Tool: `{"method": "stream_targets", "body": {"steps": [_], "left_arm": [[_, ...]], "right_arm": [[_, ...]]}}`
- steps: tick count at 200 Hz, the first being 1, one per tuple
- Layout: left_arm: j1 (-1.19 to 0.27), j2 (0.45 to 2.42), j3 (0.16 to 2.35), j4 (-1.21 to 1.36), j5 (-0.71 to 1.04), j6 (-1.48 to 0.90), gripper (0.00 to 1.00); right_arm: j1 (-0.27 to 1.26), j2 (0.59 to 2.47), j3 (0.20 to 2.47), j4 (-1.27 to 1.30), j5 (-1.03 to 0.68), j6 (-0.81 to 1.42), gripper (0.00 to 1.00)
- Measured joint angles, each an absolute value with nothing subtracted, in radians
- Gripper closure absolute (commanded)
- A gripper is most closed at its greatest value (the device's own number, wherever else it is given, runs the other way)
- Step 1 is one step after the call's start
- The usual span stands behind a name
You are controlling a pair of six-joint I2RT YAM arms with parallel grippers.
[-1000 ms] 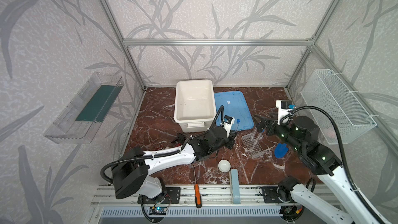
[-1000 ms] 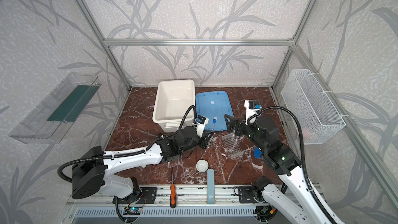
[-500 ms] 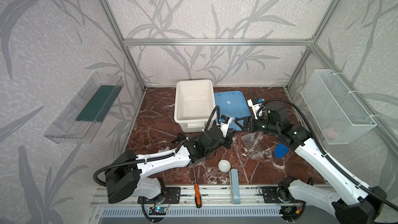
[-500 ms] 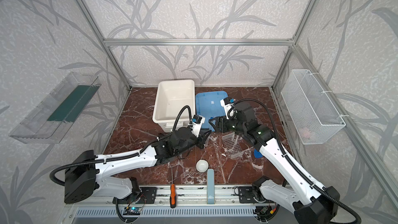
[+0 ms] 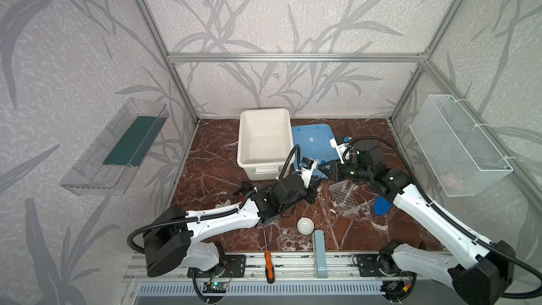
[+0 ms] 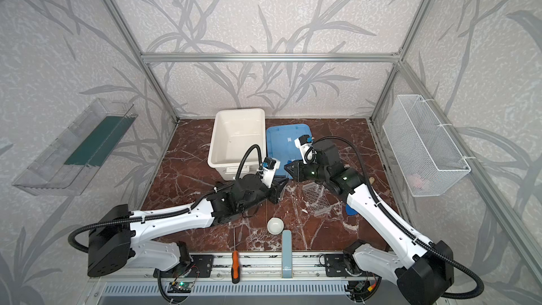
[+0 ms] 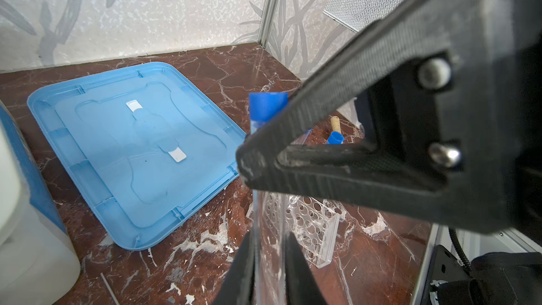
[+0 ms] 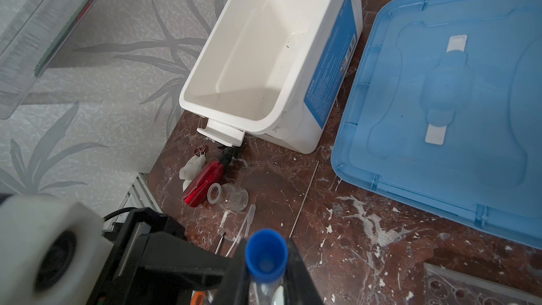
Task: Organize the chemistry lab equipment
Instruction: 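Grasp the third tube's blue cap with the right gripper while the left gripper holds it, then lower the third tube into the rack with the right gripper while the left gripper withdraws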
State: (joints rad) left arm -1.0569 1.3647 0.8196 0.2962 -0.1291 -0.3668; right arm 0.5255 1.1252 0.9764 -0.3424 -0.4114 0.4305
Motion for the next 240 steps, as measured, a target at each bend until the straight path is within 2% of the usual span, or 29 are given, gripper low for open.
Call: {"method": "stream_targets", "body": {"steps": [32, 41, 49, 57, 70, 77, 110, 179, 240], "left_arm": [[-1.062, 1.37, 0.82, 0.292, -0.13, -0.366, 0.8], [-1.065, 1.374, 0.82, 0.292, -0.13, -0.366, 0.77], [-1.067, 1.377, 0.82, 0.292, -0.13, -0.366, 0.65], [-1.068, 1.378, 0.82, 0.292, -0.126, -0.363, 0.5], [-1.069, 1.378, 0.82, 0.292, -0.114, -0.371, 0.14], [-1.071, 1.378, 0.82, 0.293, -0.108, -0.377, 0.02], [-1.072, 1.378, 0.833, 0.287, -0.102, -0.442, 0.01], [-1.073, 1.409, 0.93, 0.264, -0.049, -0.545, 0.01], [-1.074, 1.477, 0.93, 0.272, 0.009, -0.572, 0.01]], "right_arm": [[0.526, 1.117, 0.961, -0.336, -0.409, 0.431, 0.87], [0.526, 1.113, 0.956, -0.337, -0.406, 0.43, 0.87], [0.526, 1.109, 0.952, -0.337, -0.402, 0.429, 0.87], [0.526, 1.104, 0.948, -0.337, -0.398, 0.427, 0.87], [0.526, 1.089, 0.944, -0.34, -0.378, 0.417, 0.87], [0.525, 1.078, 0.942, -0.342, -0.367, 0.411, 0.87], [0.532, 0.971, 0.905, -0.35, -0.258, 0.333, 0.87], [0.551, 0.589, 0.661, -0.342, 0.121, 0.197, 0.87], [0.551, 0.435, 0.505, -0.334, 0.336, 0.178, 0.87]]}}
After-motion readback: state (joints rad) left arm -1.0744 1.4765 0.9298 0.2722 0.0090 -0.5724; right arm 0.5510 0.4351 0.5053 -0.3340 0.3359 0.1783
